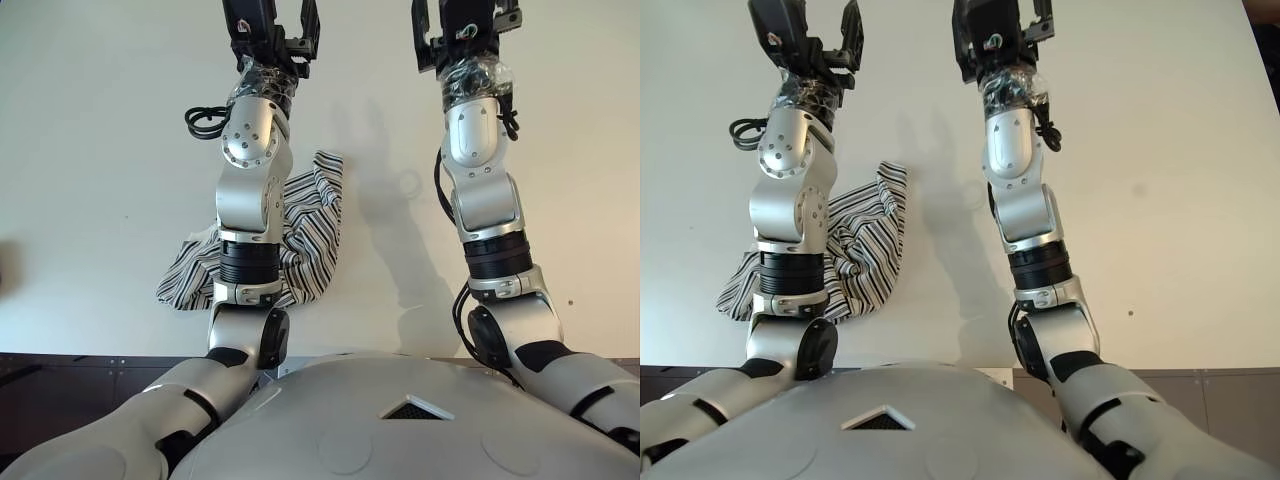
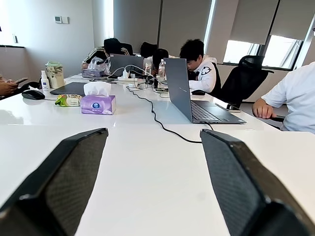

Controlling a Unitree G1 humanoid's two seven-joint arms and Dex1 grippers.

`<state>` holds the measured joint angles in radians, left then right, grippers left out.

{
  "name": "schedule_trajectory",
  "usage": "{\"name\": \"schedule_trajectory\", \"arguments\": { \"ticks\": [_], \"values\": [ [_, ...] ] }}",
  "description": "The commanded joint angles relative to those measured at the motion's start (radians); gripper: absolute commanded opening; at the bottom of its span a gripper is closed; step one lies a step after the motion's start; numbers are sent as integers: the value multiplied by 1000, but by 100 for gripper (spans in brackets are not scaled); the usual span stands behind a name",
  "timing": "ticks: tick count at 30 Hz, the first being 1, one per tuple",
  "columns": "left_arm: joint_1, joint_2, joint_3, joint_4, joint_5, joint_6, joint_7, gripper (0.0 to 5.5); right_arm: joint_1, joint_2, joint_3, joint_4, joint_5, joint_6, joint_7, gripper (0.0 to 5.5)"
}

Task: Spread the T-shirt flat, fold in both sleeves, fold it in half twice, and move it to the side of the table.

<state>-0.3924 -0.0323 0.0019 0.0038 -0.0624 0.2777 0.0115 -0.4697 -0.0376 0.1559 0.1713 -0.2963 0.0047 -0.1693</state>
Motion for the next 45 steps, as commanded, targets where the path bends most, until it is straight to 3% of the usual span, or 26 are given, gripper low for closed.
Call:
{"name": "schedule_trajectory", "arguments": {
  "ticks": [1, 4, 9, 16, 21, 27, 29, 40, 43, 45],
  "values": [
    [-50, 15, -4, 48, 38, 3, 23, 347, -44, -1, -20, 62, -17, -9, -40, 387],
    [-48, 20, -10, 66, 64, -5, 32, 347, -38, -5, -6, 74, -44, -14, -54, 387],
    [-50, 27, -12, 87, 82, 1, 27, 347, -12, 108, -133, 44, 241, 120, 72, 387],
    [-26, 3, 24, 66, -20, 4, -37, 347, -7, 113, -188, 3, 342, 171, 119, 387],
    [-3, -14, 78, 92, -49, -1, 14, 347, 5, 75, -159, -16, 270, 154, 88, 387],
    [25, 25, -7, 86, 149, -134, 113, 347, 40, 22, -69, -25, 136, 114, 81, 387],
    [32, 0, -14, 81, 149, -146, 126, 347, 44, 17, -62, -28, 123, 105, 80, 367],
    [27, -24, 2, 94, 113, -154, 100, 347, 10, 10, -72, 19, 99, 80, 65, 367],
    [25, -29, -12, 92, 105, -160, 90, 394, 1, 11, -70, 27, 98, 74, 66, 366],
    [23, -29, -15, 93, 106, -156, 87, 394, -2, 10, -71, 30, 100, 72, 69, 366]
  ]
}}
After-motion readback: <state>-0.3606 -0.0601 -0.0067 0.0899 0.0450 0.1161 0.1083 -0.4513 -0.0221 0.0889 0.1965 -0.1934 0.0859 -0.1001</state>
